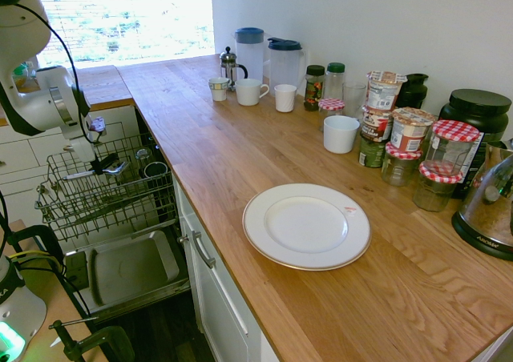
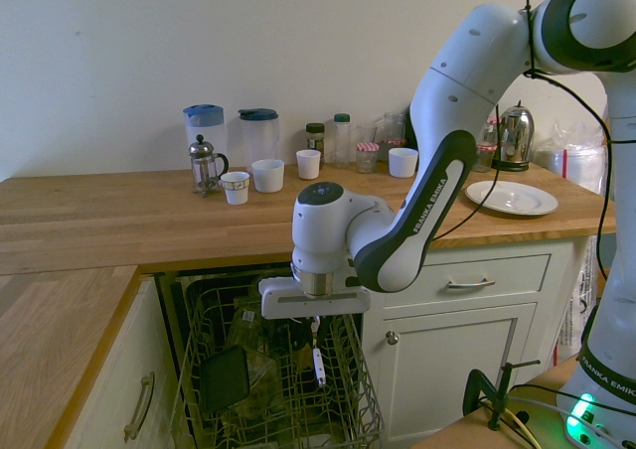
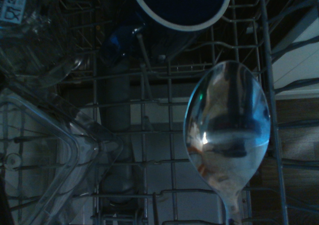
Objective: Put the spoon in the dishwasher
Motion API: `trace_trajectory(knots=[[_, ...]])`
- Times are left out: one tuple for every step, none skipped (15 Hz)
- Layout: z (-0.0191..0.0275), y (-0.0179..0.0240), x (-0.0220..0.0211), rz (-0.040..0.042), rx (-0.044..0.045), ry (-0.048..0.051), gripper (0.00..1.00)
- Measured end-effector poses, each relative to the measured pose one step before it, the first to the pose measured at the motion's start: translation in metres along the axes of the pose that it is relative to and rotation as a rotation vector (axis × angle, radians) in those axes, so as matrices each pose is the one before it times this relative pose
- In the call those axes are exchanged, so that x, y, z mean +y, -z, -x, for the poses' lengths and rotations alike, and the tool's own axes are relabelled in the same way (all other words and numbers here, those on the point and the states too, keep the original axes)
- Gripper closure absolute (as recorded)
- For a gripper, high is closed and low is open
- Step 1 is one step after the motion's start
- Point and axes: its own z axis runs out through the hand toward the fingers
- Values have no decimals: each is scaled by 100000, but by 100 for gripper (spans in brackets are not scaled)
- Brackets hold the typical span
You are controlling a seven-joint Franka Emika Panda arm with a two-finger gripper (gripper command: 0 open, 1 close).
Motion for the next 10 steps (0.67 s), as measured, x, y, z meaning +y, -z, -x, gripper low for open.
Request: trace_trajectory(knots=[[-198, -876, 16, 607, -598, -32, 100], [-189, -783, 77, 467, -332, -13, 100], [-145, -754, 108, 540, -321, -91, 100], [14, -721, 45, 551, -552, -115, 100], [124, -695, -1, 610, -77, 212, 100], [127, -687, -79, 418, 161, 422, 0], [91, -734, -10, 400, -29, 612, 0], [-1, -687, 5, 460, -473, 17, 0], [-110, -637, -36, 291, -387, -121, 0], [-210, -554, -92, -55, -139, -155, 0]])
